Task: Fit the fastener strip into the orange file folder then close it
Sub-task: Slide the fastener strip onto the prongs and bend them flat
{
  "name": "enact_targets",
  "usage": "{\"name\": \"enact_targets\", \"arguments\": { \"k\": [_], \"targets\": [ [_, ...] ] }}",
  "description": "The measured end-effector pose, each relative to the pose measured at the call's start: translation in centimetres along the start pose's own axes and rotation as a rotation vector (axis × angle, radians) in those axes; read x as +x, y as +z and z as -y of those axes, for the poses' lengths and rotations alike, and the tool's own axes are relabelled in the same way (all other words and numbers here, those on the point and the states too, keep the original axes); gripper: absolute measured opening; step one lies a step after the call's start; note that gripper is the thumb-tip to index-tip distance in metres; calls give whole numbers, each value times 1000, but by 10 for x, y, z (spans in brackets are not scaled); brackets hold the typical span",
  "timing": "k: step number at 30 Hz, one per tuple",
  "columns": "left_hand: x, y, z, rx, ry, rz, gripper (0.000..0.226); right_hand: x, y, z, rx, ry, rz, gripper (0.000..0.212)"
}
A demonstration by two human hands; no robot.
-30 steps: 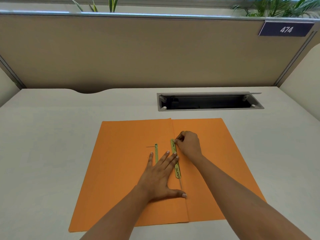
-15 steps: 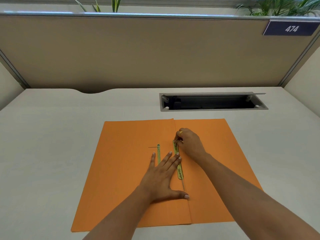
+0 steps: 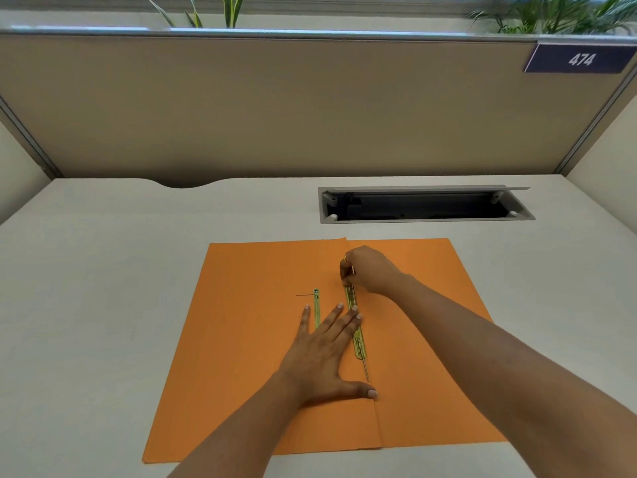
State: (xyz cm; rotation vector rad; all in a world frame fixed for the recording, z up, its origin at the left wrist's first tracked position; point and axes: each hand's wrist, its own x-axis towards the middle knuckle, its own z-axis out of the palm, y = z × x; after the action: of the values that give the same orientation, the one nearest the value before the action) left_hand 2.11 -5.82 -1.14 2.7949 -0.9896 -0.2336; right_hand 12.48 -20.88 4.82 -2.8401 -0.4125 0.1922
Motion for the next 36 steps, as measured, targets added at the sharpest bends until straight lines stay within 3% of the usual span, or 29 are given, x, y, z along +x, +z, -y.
{"name": "enact_targets", "arguments": {
  "k": [6,13,15,18,20,22,26,32,36],
  "targets": [
    [0,0,0,2,-3,-6,119,2,7,-2,267,234,-43,19],
    [0,0,0,1,-5,-9,119,-9,14,-1,848,623,-130,15],
    [0,0,0,3,-6,-8,118,-10,15,1,949,674,-153,20],
    [0,0,0,6,-6,-9,118,-12,20,-1,1004,685,-236,8],
    [0,1,0,4,-7,-10,119,-16,25,-3,863,609,-312,9],
    [0,1,0,6,-8,-9,118,-24,31,-6,530,424,-339,21],
    [0,1,0,14,-6,-10,118,-41,43,-10,160,96,-233,35],
    [0,1,0,13,-11,-11,118,-56,49,-14,-94,81,-163,46],
    [0,0,0,19,-15,-3,117,-69,53,-8,-89,132,-170,45]
  ]
}}
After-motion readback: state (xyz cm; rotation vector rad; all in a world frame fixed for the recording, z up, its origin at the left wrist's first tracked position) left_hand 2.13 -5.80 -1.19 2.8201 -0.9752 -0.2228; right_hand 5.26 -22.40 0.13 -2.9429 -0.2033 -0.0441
